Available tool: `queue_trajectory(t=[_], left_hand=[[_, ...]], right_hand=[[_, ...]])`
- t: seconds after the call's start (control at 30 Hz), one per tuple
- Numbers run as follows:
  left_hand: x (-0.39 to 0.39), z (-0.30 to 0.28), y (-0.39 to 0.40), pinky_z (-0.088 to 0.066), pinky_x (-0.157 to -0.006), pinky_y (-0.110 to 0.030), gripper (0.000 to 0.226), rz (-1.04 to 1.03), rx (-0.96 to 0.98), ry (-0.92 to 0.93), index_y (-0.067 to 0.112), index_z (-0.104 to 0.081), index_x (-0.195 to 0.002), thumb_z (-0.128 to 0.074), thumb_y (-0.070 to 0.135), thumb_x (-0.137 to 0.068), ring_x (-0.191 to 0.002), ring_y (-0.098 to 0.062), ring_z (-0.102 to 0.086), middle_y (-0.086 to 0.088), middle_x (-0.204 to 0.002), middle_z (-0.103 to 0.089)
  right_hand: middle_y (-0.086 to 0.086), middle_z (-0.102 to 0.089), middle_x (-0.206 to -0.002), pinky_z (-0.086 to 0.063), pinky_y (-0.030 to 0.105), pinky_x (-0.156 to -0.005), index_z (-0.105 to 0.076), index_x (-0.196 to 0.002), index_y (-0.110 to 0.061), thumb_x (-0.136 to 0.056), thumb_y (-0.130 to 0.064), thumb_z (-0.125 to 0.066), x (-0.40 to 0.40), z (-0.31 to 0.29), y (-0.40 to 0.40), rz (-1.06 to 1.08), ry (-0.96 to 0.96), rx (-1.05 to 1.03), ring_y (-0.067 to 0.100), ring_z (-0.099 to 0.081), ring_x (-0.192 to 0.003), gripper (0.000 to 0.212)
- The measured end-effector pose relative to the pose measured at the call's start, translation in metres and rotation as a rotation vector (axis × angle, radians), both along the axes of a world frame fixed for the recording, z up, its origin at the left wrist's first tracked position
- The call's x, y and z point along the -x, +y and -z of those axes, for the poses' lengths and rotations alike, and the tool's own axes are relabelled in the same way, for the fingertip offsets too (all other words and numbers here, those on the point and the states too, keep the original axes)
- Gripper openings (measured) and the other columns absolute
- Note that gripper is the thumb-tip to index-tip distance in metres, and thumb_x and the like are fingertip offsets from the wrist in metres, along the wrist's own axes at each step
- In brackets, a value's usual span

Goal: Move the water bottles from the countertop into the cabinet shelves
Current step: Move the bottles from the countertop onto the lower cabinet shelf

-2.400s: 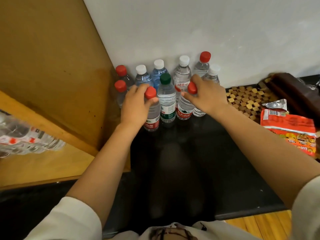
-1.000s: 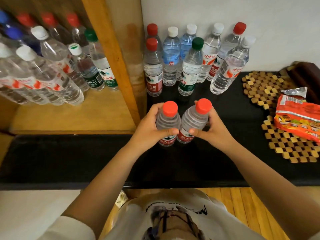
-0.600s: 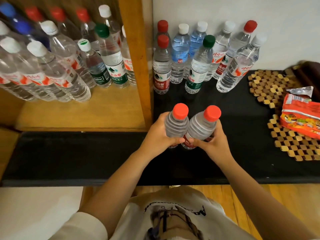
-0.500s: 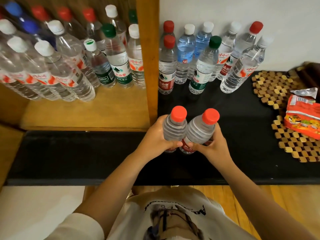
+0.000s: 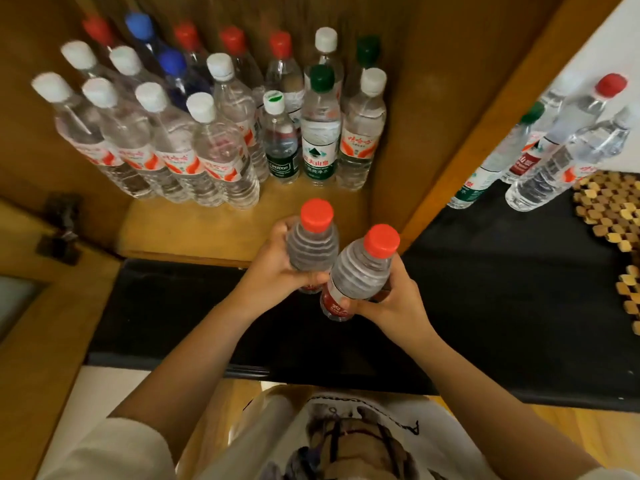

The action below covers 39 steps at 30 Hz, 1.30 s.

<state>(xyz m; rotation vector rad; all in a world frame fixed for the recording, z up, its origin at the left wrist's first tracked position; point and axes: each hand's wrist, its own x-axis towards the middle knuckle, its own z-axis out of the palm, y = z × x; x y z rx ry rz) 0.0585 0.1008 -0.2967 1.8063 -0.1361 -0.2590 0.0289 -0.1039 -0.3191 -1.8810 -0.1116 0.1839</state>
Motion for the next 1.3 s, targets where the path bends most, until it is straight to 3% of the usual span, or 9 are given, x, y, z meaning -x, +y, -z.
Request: queue_trajectory(t=[0.13,0.3,0.4,0.63,0.77,0.87,0.97,1.1,1.3], left_hand=[[-0.025,-0.004,0.022,-0.040,-0.089,-0.005,0.079,-0.067,0.018,-0.037,0.025,-0.037,-0.119,-0.081,0.034,-0.053,-0.105,0.016,-0.051,0.015,-0.114,-0.052],[-0.056,0.002,0.039,-0.041,-0.083,-0.002,0.076,-0.073,0.043,-0.061,0.012,-0.032,-0.122,-0.077,-0.007,-0.064,-0.096,0.022,-0.053,0.012,-0.111,-0.051],[-0.064,0.006,0.046,-0.042,-0.084,-0.003,0.075,-0.081,0.063,-0.047,0.007,-0.034,-0.127,-0.072,-0.014,-0.065,-0.094,0.022,-0.054,0.012,-0.110,-0.052],[-0.069,0.006,0.052,-0.041,-0.082,0.000,0.082,-0.062,0.098,-0.004,0.003,-0.033,-0.135,-0.072,-0.012,-0.065,-0.095,0.025,-0.051,0.014,-0.112,-0.051],[-0.062,0.011,0.051,-0.039,-0.092,-0.004,0.081,-0.101,0.109,0.006,0.024,-0.033,-0.131,-0.074,-0.005,-0.067,-0.104,0.024,-0.046,0.022,-0.119,-0.048],[-0.046,0.019,0.047,-0.038,-0.086,0.000,0.077,-0.223,0.132,0.022,0.017,-0.035,-0.134,-0.074,-0.001,-0.070,-0.103,0.026,-0.045,0.023,-0.118,-0.046],[-0.024,0.030,0.041,-0.039,-0.089,-0.008,0.076,-0.399,0.099,0.152,0.013,-0.032,-0.141,-0.072,0.012,-0.077,-0.117,0.007,-0.046,0.019,-0.123,-0.048],[-0.013,0.034,0.032,-0.050,-0.081,-0.029,0.059,-0.553,0.643,0.666,0.011,-0.036,-0.140,-0.060,0.022,-0.087,-0.116,-0.023,-0.055,-0.010,-0.130,-0.055],[-0.029,0.029,0.012,-0.053,-0.082,-0.030,0.030,-0.701,0.954,0.660,0.011,-0.055,-0.120,-0.054,0.013,-0.090,-0.106,-0.023,-0.061,-0.009,-0.108,-0.065]], right_hand=[[-0.035,-0.053,-0.114,-0.046,0.012,-0.090,-0.041,-0.125,-0.034,-0.059,-0.032,-0.081,-0.021,-0.004,0.034,0.039,-0.055,-0.012,-0.008,-0.052,-0.111,0.077],[-0.048,-0.048,-0.108,-0.034,-0.006,-0.080,-0.031,-0.111,-0.063,-0.061,-0.025,-0.082,-0.053,-0.008,0.057,0.084,-0.068,0.047,-0.025,-0.044,-0.104,0.081],[-0.049,-0.048,-0.105,-0.035,-0.006,-0.074,-0.032,-0.110,-0.065,-0.062,-0.020,-0.082,-0.063,-0.003,0.065,0.127,-0.057,0.033,-0.027,-0.044,-0.101,0.083],[-0.039,-0.049,-0.113,-0.038,0.000,-0.088,-0.030,-0.120,-0.057,-0.064,-0.018,-0.081,-0.066,0.006,0.073,0.212,-0.051,0.002,-0.019,-0.045,-0.111,0.085],[-0.023,-0.048,-0.128,-0.039,0.018,-0.101,-0.030,-0.133,-0.038,-0.066,-0.018,-0.080,-0.061,0.010,0.072,0.201,-0.048,-0.045,-0.003,-0.045,-0.123,0.086],[-0.025,-0.046,-0.128,-0.038,0.017,-0.099,-0.027,-0.134,-0.039,-0.067,-0.019,-0.080,-0.054,0.017,0.072,0.217,0.009,-0.032,-0.002,-0.042,-0.125,0.087],[-0.021,-0.045,-0.130,-0.037,0.019,-0.097,-0.027,-0.139,-0.032,-0.072,-0.020,-0.076,-0.046,0.025,0.074,0.254,0.052,0.020,-0.001,-0.040,-0.123,0.084],[-0.006,-0.050,-0.135,-0.039,0.024,-0.095,-0.028,-0.141,-0.025,-0.078,-0.020,-0.071,-0.046,0.029,0.081,0.292,0.059,0.080,0.001,-0.042,-0.117,0.076],[-0.016,-0.052,-0.118,-0.039,0.015,-0.086,-0.032,-0.138,-0.022,-0.079,-0.014,-0.069,-0.058,0.033,0.088,0.351,0.040,0.128,-0.002,-0.046,-0.108,0.070]])
